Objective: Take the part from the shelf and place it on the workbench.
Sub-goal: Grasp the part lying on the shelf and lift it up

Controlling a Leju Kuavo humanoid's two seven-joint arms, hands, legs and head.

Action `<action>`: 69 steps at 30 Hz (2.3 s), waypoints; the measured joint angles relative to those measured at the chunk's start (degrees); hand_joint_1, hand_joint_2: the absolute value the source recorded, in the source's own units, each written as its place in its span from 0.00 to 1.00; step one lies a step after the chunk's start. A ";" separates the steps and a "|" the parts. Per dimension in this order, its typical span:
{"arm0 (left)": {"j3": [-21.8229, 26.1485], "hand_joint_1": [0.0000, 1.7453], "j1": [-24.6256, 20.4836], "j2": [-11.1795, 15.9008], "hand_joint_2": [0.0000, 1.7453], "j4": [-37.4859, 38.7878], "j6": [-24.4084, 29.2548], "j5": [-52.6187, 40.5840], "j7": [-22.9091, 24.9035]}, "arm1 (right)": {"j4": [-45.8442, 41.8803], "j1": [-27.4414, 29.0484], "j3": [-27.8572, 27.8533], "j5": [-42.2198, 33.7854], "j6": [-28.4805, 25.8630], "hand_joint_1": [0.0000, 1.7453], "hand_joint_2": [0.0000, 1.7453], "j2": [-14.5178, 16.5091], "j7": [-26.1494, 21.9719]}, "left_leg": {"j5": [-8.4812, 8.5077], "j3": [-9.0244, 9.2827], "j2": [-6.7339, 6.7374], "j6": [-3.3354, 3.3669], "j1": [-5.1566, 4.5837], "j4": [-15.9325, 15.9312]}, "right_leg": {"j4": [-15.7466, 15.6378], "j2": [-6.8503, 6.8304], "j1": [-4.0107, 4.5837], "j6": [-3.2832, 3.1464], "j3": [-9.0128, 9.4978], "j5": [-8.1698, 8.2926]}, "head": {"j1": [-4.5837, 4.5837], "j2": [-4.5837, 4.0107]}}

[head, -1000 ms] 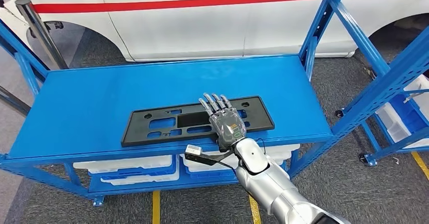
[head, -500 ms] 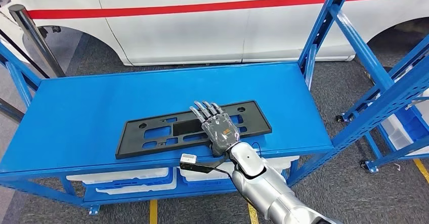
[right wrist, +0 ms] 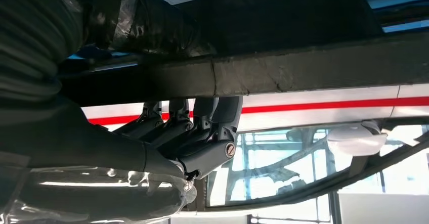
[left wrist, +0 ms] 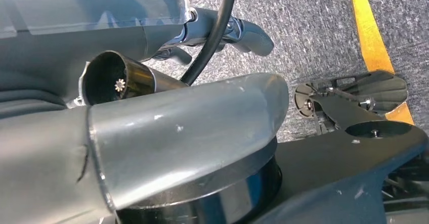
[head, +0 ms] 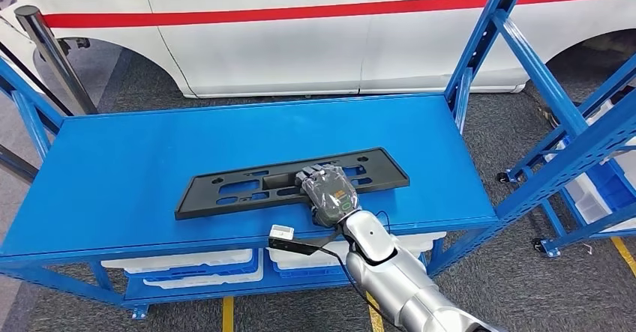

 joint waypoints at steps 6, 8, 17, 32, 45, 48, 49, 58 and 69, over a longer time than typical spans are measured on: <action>0.00 0.00 0.02 0.00 0.00 0.00 0.08 0.64 -0.31 | -1.39 0.11 -0.01 0.12 -0.50 1.00 1.00 -0.75 0.34 | 0.01 0.05 0.01 0.00 0.01 0.01 | 0.02 0.00 0.09 0.00 0.02 0.00 | 0.00 0.00; 0.00 0.00 0.03 0.00 0.00 0.00 0.12 0.87 -0.43 | -1.77 0.15 -0.02 0.11 -0.50 1.00 1.00 -1.01 0.44 | 0.00 0.06 0.01 -0.01 0.01 0.01 | 0.02 0.01 0.13 0.00 0.02 -0.01 | -0.01 0.00; -0.01 0.00 0.00 -0.03 0.00 0.00 1.69 -0.43 -2.80 | -3.61 0.98 -0.21 0.15 -0.60 1.00 1.00 -2.54 0.65 | 0.01 0.06 0.02 -0.01 0.02 0.00 | 0.04 0.02 0.19 -0.01 0.02 -0.01 | 0.00 0.00; -0.02 0.00 -0.02 -0.26 1.00 0.00 3.96 -3.33 -4.13 | -6.59 4.07 -0.28 5.34 -8.58 1.00 1.00 -3.93 0.71 | 0.00 0.06 0.03 -0.01 0.02 0.01 | 0.03 0.02 0.18 0.00 0.02 -0.02 | 0.00 0.00; 0.00 0.00 -0.35 -0.49 1.00 0.00 5.93 -4.24 -4.22 | -13.24 7.64 -0.28 10.42 -10.42 1.00 1.00 -4.11 -0.26 | 0.00 0.06 0.02 -0.02 0.03 0.00 | 0.06 0.02 0.21 0.00 0.02 -0.02 | -0.01 0.00; 0.00 0.00 -0.64 -0.50 1.00 0.00 5.83 -4.19 -4.13 | -15.27 8.33 -0.28 11.86 -10.42 1.00 1.00 -4.11 -0.91 | 0.00 0.06 0.02 -0.02 0.03 0.00 | 0.06 0.02 0.21 0.00 0.02 -0.02 | -0.01 0.00; 0.00 0.00 -0.70 -0.51 1.00 0.00 5.81 -4.19 -4.11 | -16.06 8.55 -0.28 12.22 -10.42 1.00 1.00 -4.11 -1.12 | 0.00 0.06 0.02 -0.02 0.03 0.00 | 0.06 0.02 0.21 0.00 0.02 -0.02 | -0.01 0.00; -0.01 0.00 -0.89 -0.54 1.00 0.00 6.06 -4.21 -4.09 | -21.85 9.75 -0.28 13.42 -10.42 1.00 1.00 -4.11 -2.14 | 0.00 0.06 0.02 -0.02 0.03 0.00 | 0.06 0.02 0.21 0.00 0.02 -0.02 | -0.01 0.00; 0.00 0.00 -0.88 -0.56 1.00 0.00 6.74 -4.18 -4.08 | -30.25 12.19 -0.93 14.56 -10.42 1.00 1.00 -4.11 -4.00 | 0.00 0.06 0.02 -0.02 0.03 0.00 | 0.06 0.02 0.21 0.00 0.02 -0.02 | 0.00 0.00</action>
